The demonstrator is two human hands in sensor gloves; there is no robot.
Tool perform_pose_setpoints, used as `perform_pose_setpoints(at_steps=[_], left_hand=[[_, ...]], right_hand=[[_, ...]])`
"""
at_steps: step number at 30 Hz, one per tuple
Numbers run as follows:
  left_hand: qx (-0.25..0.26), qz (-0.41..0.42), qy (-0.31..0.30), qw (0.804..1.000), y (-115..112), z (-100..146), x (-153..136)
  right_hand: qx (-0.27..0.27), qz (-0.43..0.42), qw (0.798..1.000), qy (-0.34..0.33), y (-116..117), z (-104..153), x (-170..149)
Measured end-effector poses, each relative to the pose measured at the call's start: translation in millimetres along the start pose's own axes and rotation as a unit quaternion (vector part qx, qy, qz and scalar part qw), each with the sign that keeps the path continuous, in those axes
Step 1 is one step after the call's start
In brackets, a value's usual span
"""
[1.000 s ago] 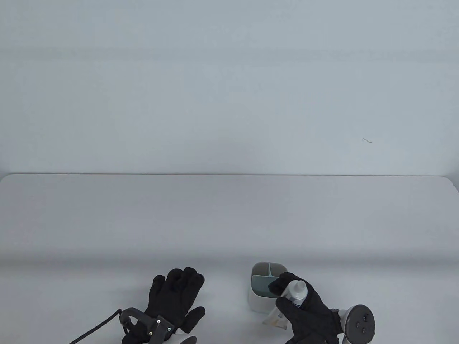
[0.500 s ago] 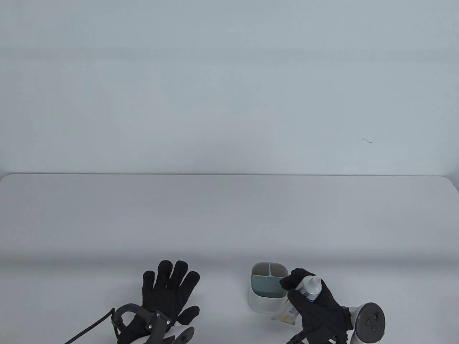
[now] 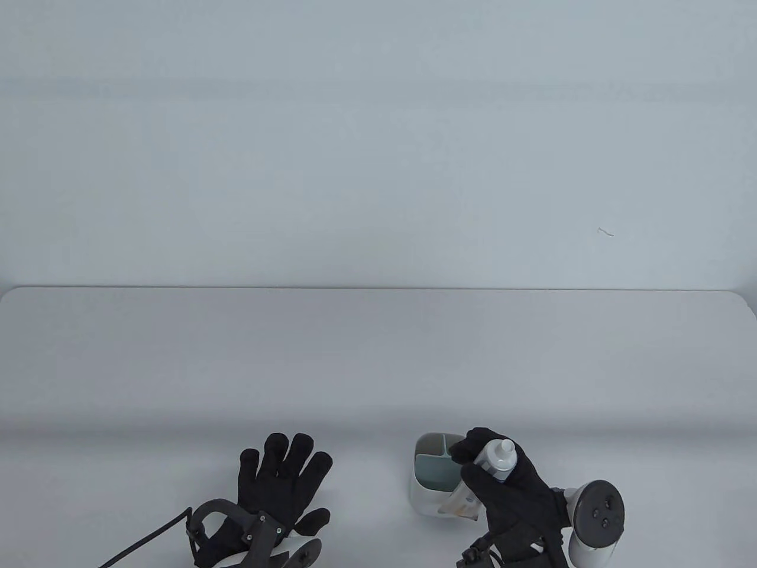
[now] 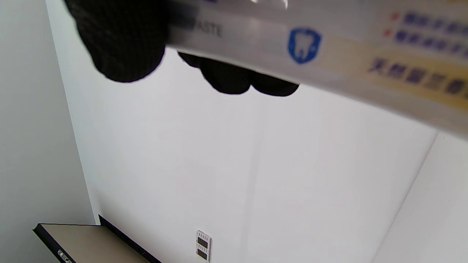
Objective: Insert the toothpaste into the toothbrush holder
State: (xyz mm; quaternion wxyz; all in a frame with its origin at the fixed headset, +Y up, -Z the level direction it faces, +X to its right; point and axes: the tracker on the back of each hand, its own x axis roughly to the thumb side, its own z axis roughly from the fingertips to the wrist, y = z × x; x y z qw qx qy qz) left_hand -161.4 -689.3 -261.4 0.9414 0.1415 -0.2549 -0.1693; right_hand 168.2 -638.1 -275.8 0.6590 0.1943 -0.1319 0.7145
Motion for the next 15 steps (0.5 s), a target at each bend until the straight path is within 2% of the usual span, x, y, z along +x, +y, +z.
perform_pose_setpoints(at_steps=[7, 15], left_hand=[[0.001, 0.004, -0.001, 1.0, -0.9, 0.0, 0.2], [-0.004, 0.006, -0.005, 1.0, -1.4, -0.6, 0.8]], right_hand=[[-0.005, -0.012, 1.0, -0.019, 4.4, -10.3, 0.6], [0.006, 0.024, 0.998, -0.059, 10.3, -14.2, 0.0]])
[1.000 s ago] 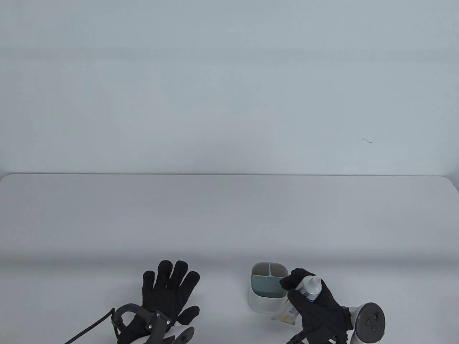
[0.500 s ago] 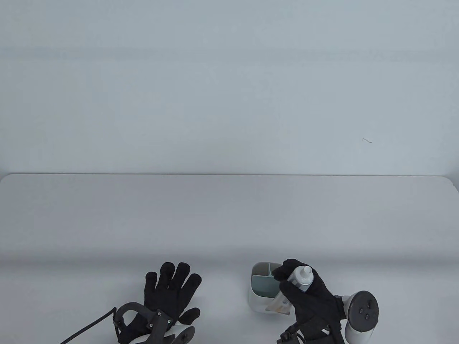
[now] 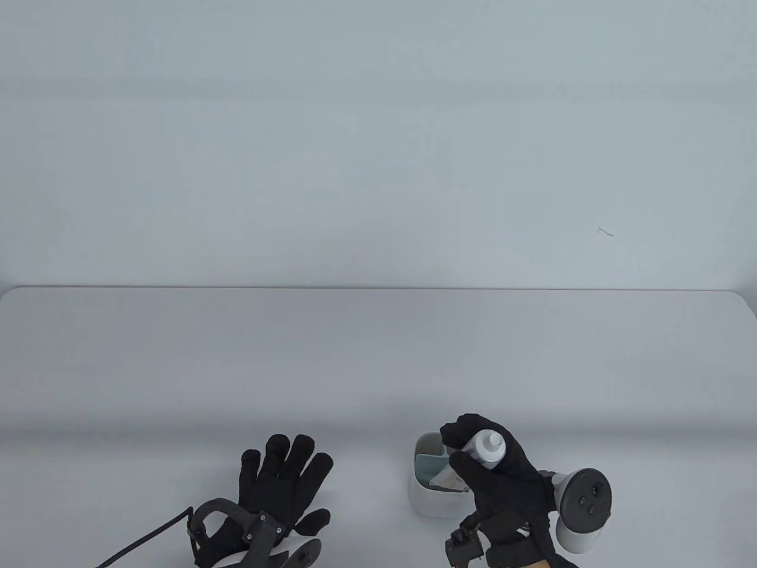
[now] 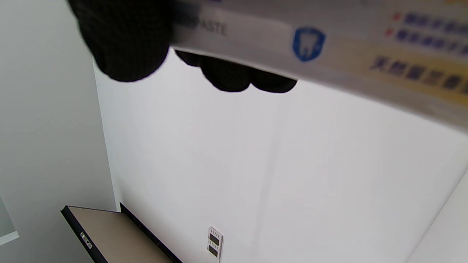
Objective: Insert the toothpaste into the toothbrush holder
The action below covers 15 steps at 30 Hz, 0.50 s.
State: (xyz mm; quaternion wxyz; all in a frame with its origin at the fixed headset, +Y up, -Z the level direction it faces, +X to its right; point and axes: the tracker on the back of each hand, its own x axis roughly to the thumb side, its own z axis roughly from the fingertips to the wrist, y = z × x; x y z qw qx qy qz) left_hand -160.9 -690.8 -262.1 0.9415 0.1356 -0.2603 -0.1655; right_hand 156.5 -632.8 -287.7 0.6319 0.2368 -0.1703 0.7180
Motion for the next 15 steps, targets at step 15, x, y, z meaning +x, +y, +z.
perform_pose_setpoints(at_steps=[15], left_hand=[[-0.011, 0.002, -0.004, 1.0, -0.9, -1.0, 0.3]], right_hand=[[0.017, 0.008, 1.0, 0.0, 3.5, 1.8, -20.2]])
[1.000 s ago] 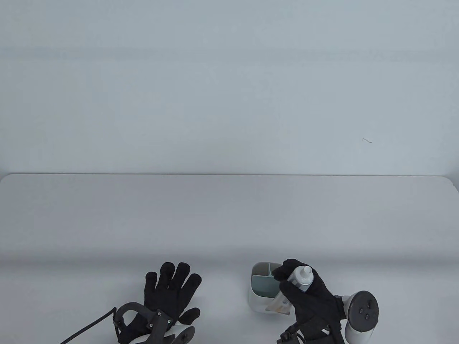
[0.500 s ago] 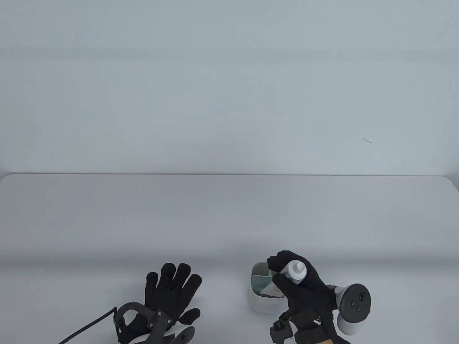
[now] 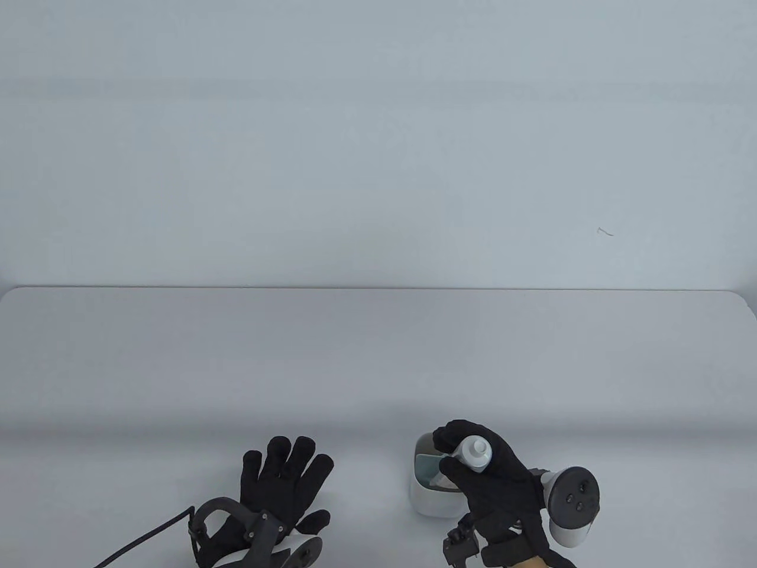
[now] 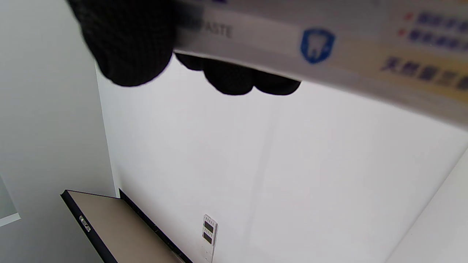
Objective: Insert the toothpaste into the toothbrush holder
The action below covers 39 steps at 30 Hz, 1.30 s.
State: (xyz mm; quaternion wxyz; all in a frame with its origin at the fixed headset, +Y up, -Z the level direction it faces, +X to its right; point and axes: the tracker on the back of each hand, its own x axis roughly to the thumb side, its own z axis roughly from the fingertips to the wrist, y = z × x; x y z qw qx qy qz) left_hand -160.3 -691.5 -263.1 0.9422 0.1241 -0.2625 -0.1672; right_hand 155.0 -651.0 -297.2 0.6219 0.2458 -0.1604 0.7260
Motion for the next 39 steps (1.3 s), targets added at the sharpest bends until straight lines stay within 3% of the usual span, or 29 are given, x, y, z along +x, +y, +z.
perform_pose_setpoints(at_steps=[22, 39], left_hand=[[-0.006, 0.001, -0.006, 1.0, -2.1, -0.5, 1.5], [-0.008, 0.005, -0.006, 1.0, -3.4, -0.2, 1.6]], right_hand=[[0.019, 0.034, 0.996, 0.077, 1.6, 10.1, -32.9], [0.052, 0.132, 0.986, 0.092, 5.5, 12.1, -34.9]])
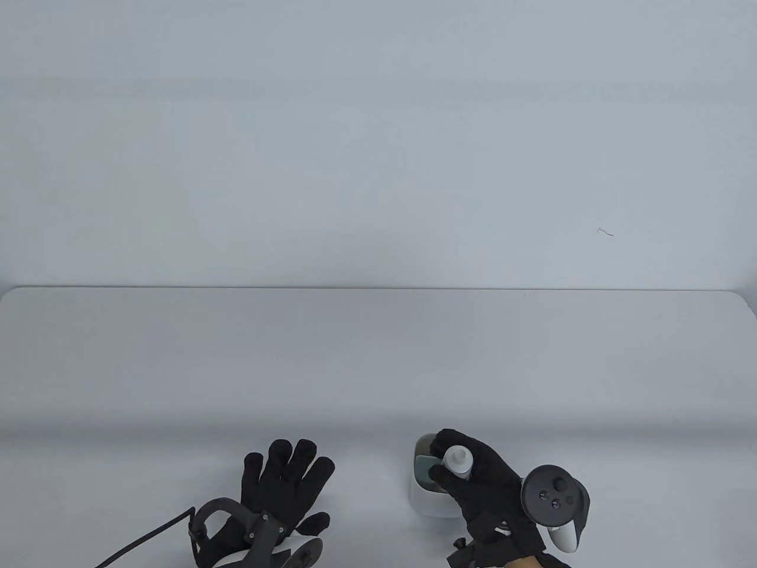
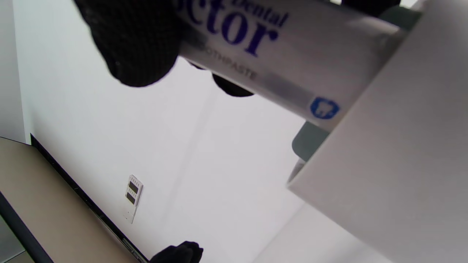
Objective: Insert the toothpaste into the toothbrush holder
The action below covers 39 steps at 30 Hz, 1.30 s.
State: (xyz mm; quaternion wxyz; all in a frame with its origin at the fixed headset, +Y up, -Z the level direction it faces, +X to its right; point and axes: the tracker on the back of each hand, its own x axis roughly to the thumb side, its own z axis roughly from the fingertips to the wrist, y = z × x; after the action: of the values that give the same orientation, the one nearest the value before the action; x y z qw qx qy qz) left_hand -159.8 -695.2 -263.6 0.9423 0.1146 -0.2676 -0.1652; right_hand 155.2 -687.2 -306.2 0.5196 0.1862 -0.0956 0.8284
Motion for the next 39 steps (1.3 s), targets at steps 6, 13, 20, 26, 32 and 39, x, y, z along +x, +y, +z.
perform_pose_setpoints(at_steps=[6, 13, 20, 26, 32, 39], left_hand=[[-0.002, 0.004, -0.002, 1.0, -0.6, 0.0, -0.3], [-0.005, 0.007, -0.004, 1.0, -1.0, 0.1, -0.1], [-0.007, 0.01, -0.004, 1.0, -1.4, 0.2, -0.5], [-0.01, 0.01, -0.005, 1.0, -1.8, 0.1, -0.3], [-0.013, 0.011, -0.004, 1.0, -2.3, 0.1, -0.5], [-0.015, 0.01, -0.005, 1.0, -2.5, -0.1, -0.6]], right_hand=[[0.004, 0.018, 1.0, 0.005, -0.3, 0.0, -0.5], [0.01, 0.035, 0.999, 0.007, 1.0, 0.0, -0.7], [0.017, 0.054, 0.998, 0.01, 2.0, -0.4, -1.3], [0.013, 0.048, 0.999, 0.017, 0.6, 0.3, -2.6], [0.01, 0.048, 0.999, 0.018, -0.4, 0.6, -3.8], [-0.004, 0.036, 0.999, 0.021, -5.4, 1.7, -6.3]])
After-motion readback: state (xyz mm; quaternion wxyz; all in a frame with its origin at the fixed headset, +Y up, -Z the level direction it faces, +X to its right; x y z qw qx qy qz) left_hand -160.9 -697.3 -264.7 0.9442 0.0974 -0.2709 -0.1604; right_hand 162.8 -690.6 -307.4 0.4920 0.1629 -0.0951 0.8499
